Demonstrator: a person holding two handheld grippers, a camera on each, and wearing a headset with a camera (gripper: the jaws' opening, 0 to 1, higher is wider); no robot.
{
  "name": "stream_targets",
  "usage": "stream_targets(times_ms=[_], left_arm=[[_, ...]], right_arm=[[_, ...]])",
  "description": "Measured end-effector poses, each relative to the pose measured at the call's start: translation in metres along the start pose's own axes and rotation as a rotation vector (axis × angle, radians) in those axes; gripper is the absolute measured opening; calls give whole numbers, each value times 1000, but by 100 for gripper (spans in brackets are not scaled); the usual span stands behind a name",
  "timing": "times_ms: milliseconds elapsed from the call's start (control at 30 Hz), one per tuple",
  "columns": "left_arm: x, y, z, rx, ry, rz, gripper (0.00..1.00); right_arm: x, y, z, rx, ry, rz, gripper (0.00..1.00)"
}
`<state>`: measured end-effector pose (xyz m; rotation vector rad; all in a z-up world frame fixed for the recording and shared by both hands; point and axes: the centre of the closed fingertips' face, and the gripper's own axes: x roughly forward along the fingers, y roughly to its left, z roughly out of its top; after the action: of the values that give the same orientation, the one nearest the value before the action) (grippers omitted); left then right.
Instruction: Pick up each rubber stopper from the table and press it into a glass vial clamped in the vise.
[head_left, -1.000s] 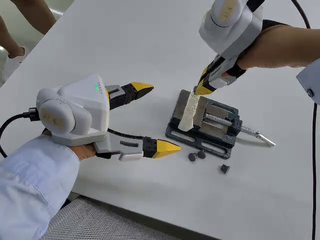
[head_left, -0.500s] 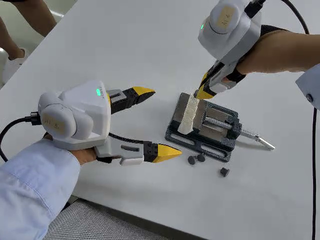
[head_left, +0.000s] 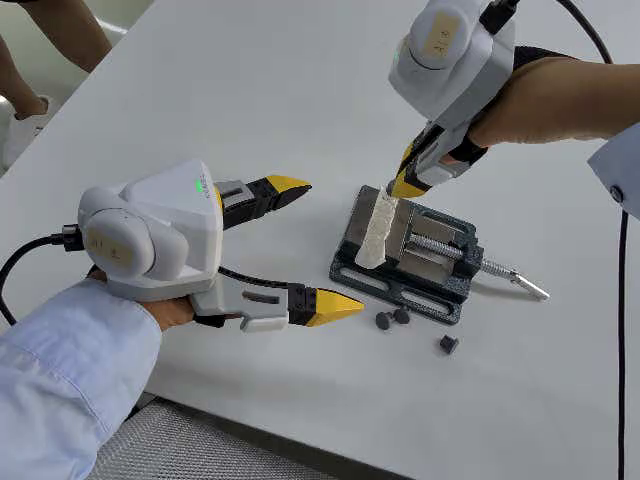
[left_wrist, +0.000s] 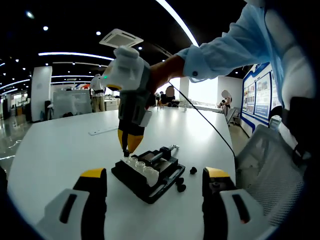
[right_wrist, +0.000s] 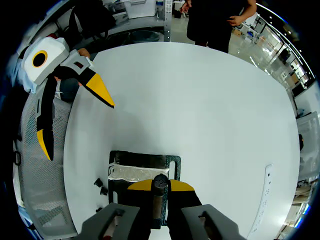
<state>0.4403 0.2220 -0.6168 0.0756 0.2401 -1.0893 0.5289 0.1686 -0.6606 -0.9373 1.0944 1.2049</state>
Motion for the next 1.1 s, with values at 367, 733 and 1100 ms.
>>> stream_targets(times_ms=[367,733,1100], left_arm=[[-1,2,0,-5,-7,5,76],[-1,2,0,-7,-11,6,75],[0,3,1,-10,-11,7,75]], right_arm=[[-1,0,0,-6,25,0,5],[0,1,1,-18,38,0,6],[0,1,0,-21,42,4,6]])
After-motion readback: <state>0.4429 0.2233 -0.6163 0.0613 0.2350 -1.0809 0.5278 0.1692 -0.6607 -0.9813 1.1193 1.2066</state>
